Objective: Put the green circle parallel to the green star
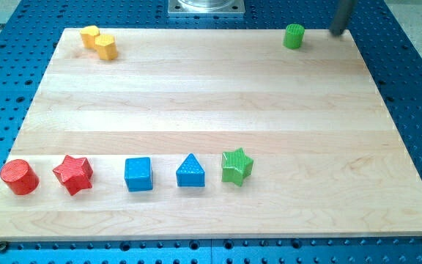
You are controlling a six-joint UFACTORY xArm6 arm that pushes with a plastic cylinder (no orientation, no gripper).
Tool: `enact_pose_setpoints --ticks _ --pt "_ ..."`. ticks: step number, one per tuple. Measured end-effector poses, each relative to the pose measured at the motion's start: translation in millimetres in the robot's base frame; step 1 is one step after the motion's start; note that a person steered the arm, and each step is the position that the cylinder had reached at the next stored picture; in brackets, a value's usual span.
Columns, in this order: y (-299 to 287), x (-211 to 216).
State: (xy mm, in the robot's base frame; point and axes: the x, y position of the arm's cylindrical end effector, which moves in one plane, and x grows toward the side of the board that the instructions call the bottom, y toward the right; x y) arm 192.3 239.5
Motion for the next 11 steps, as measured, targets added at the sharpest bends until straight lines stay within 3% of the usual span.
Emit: enact_pose_setpoints --ticks 1,3,4,5,7,8,9,11 --pt "-75 5" --pt "-87 171" --pt "-73 149" --pt "-107 133" --pt "-125 258" --pt "-144 230" --pt "-163 271" --pt "-128 271"
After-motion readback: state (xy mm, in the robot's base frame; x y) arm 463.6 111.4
